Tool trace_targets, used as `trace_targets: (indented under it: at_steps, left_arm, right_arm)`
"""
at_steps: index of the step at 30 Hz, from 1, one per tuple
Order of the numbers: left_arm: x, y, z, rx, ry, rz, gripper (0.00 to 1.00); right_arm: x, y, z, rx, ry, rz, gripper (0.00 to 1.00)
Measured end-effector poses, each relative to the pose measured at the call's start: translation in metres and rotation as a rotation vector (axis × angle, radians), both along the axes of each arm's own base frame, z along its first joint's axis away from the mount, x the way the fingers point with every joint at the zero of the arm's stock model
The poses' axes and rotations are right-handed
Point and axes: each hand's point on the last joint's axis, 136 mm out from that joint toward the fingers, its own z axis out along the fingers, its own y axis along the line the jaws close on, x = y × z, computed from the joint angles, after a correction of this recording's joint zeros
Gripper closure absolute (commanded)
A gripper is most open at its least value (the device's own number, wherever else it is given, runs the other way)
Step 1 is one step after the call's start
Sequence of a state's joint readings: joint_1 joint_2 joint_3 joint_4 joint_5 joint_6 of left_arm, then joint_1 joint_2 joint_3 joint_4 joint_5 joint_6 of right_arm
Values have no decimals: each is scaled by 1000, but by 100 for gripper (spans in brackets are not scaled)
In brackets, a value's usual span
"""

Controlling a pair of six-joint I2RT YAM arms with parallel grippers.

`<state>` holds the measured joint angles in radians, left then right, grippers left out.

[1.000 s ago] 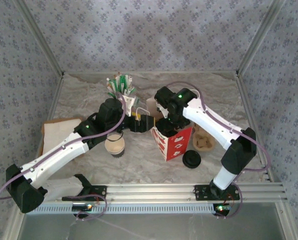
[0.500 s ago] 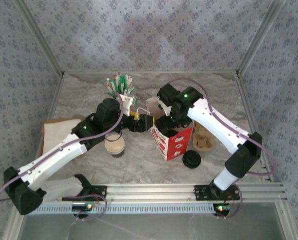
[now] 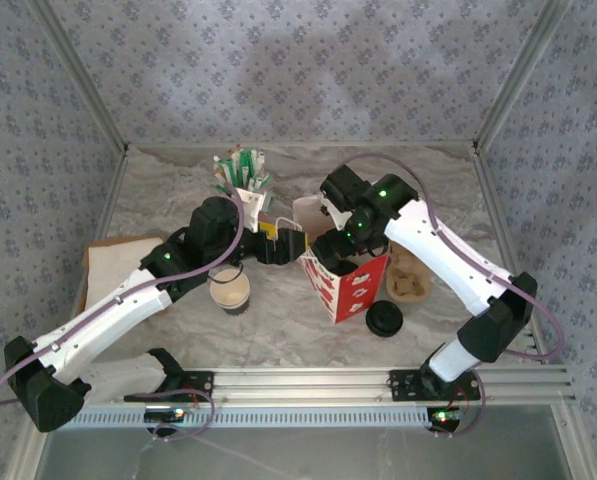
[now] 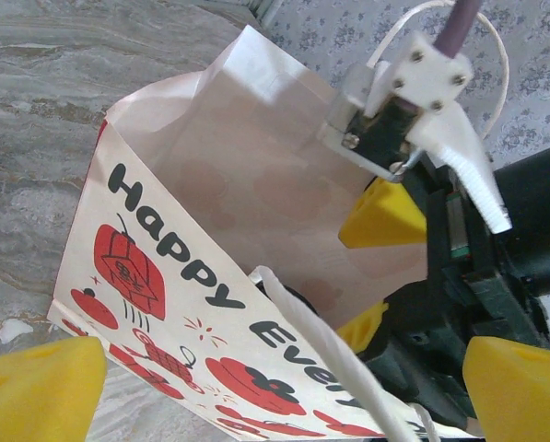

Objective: Pack the takeout coffee

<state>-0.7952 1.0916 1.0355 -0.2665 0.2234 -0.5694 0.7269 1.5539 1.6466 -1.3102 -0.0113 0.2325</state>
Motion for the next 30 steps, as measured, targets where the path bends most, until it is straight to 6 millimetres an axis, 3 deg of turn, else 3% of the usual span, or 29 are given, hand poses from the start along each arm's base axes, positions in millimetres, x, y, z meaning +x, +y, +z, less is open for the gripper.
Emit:
trace_targets:
  at_steps: [14,30]
  left_arm:
    - [-1,1,3,-4,-3,0,1]
    - [-7,5,17,-23,-22,-4,1]
  right_arm:
    - [-4,-4,16,40,-36,-15,6]
    - [-5,-10,53,168,-135,-48,6]
